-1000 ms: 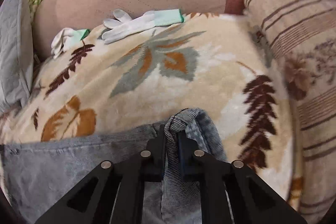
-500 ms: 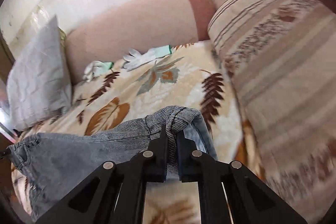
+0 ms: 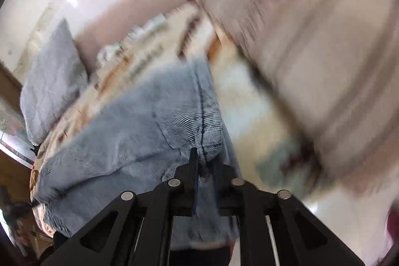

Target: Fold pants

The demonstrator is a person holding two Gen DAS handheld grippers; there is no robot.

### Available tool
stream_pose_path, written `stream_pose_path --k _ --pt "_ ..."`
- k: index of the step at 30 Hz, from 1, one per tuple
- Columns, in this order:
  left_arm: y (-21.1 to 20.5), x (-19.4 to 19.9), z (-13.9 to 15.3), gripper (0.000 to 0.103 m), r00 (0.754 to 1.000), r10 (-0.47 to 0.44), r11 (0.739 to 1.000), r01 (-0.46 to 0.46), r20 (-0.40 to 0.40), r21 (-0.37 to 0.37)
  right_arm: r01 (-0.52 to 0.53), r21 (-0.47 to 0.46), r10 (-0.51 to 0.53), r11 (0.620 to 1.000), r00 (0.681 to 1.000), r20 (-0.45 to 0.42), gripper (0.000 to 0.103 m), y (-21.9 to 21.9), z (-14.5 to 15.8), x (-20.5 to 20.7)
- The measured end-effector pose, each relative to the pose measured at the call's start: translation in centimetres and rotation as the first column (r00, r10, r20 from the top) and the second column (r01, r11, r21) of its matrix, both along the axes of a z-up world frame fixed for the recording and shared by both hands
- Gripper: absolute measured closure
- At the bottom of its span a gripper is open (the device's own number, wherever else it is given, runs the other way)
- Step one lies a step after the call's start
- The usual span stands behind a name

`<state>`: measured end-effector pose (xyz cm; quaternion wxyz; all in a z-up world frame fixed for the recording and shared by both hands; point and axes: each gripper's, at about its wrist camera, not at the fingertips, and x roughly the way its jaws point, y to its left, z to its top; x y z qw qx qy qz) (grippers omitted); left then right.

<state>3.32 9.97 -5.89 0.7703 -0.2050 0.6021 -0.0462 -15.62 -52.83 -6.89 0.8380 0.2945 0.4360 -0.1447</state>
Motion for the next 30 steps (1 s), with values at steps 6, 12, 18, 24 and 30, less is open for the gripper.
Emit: stream_pose_path --k 6,12,18,24,30 --pt "1.0 -2.2 3.1 0.084 0.997 -0.002 0.998 0.007 0.083 -0.060 0.020 0.031 -0.022 0.999 0.998 0.055 0.071 2.0 1.8 -2.7" --pt "-2.0 -1.9 3.6 0.032 0.991 -0.048 0.989 0.064 0.121 -0.133 -0.135 0.172 0.109 0.976 0.983 0.150 0.044 7.3 2.7 0.4" --pt "-3.2 0.1 0.9 0.032 0.999 -0.043 0.983 0.048 0.029 -0.180 -0.263 0.393 0.217 0.881 0.963 0.160 0.044 14.2 -0.9 6.3" --pt "-3.9 1.7 -0.9 0.033 1.000 -0.017 0.988 0.016 -0.004 -0.150 -0.240 0.501 0.202 0.831 0.971 0.129 0.044 17.1 -3.8 10.2" --pt "-3.1 2.4 0.2 0.092 1.000 -0.002 0.986 0.004 0.014 -0.169 -0.238 0.489 0.181 0.839 0.970 0.162 0.101 17.8 -3.4 11.0"
